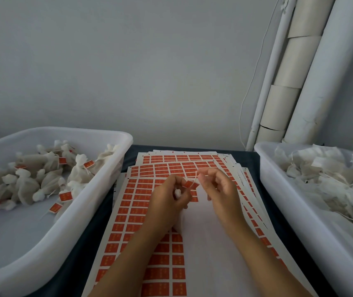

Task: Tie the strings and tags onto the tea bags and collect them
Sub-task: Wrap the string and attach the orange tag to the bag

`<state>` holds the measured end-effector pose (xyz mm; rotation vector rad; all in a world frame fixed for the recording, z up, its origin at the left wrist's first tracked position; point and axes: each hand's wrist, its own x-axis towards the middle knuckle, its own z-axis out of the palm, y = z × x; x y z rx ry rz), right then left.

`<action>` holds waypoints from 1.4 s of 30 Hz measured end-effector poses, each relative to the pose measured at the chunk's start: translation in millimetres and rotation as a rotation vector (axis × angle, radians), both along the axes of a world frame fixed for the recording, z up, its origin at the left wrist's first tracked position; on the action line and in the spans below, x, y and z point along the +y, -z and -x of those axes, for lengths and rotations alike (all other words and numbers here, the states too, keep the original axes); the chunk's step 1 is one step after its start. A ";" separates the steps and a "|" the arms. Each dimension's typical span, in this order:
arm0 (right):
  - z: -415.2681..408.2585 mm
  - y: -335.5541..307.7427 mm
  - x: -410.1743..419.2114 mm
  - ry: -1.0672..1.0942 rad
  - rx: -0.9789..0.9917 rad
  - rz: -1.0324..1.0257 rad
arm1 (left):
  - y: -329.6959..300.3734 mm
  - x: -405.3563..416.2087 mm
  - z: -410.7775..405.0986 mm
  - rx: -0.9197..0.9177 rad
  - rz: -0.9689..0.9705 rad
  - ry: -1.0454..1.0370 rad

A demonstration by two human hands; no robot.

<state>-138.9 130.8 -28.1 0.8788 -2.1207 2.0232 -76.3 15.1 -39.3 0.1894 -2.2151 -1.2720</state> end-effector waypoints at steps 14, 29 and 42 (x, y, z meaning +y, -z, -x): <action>6.8 7.7 4.0 -0.079 0.028 -0.013 | -1.0 -1.1 -0.9 0.151 -0.015 -0.064; 6.7 4.2 8.5 -0.125 0.004 -0.038 | 1.3 -4.3 -1.0 0.204 -0.132 0.018; 2.7 3.9 3.7 -0.107 -0.062 -0.028 | 2.8 -1.6 1.5 0.198 -0.218 -0.006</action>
